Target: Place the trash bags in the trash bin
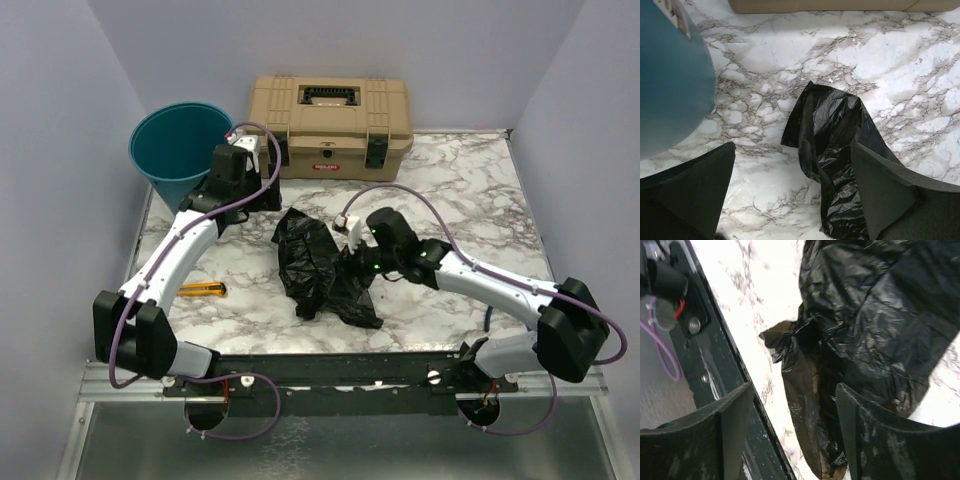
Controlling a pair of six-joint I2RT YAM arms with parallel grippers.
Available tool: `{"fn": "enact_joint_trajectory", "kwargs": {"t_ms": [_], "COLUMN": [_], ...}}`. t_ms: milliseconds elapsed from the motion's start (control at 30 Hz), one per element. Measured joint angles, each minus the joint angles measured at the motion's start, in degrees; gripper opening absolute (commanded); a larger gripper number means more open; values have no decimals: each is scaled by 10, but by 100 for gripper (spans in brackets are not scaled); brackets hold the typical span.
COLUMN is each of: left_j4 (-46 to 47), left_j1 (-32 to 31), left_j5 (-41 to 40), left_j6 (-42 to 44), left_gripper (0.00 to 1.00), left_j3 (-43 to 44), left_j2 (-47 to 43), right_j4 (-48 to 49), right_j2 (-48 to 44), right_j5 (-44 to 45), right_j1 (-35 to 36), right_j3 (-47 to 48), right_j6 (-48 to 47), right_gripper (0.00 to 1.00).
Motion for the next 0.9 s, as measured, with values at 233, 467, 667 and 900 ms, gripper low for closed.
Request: {"fn": "enact_joint_trajectory", "kwargs": {"t_ms": [233, 467, 667, 900], "left_j4": [-7, -9, -15, 5], "left_j1": [1, 1, 1, 0], "left_j5": [1, 19, 57, 136], "left_j6": [-3, -11, -12, -21], "left_gripper": [99, 99, 99, 99], "left_j3": [-40, -71, -82, -72], "left_j2": [-65, -86, -110, -153], "right_j4": [-28, -33, -3, 32], "right_j2": [67, 116, 20, -156], "right_j5": [17, 76, 135, 251], "right_j1": [62, 77, 77, -73], "right_j3": [27, 47, 43, 106], "right_j6": [-36, -44, -3, 121], "right_gripper": [83, 1, 1, 1]}}
